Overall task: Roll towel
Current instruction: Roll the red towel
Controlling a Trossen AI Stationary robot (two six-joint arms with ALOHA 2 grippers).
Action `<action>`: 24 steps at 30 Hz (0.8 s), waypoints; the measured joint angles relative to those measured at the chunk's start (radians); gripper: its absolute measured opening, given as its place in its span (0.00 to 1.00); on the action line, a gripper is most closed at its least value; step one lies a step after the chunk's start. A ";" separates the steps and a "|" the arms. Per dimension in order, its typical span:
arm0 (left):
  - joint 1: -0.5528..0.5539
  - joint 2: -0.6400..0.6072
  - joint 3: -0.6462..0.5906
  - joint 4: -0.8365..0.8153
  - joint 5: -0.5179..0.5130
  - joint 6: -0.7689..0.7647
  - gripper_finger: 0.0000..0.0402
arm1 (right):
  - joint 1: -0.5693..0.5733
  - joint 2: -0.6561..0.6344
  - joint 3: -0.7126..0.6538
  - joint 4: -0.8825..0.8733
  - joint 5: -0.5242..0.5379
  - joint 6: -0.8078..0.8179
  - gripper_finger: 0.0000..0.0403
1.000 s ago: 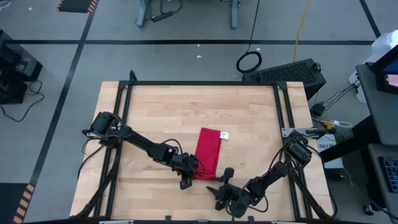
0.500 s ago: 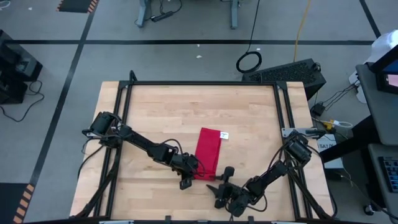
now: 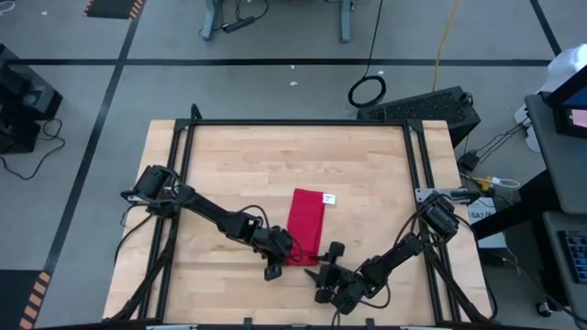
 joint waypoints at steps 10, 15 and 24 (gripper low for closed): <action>-0.028 -0.085 -0.003 -0.060 -0.050 0.108 0.27 | -0.005 -0.002 0.000 -0.047 -0.032 0.085 0.47; -0.031 -0.189 -0.003 -0.203 -0.152 0.147 0.36 | -0.005 -0.002 0.000 -0.056 -0.044 0.104 0.43; -0.173 -0.203 -0.004 -0.132 -0.438 0.388 0.37 | -0.005 -0.002 -0.001 -0.057 -0.054 0.124 0.40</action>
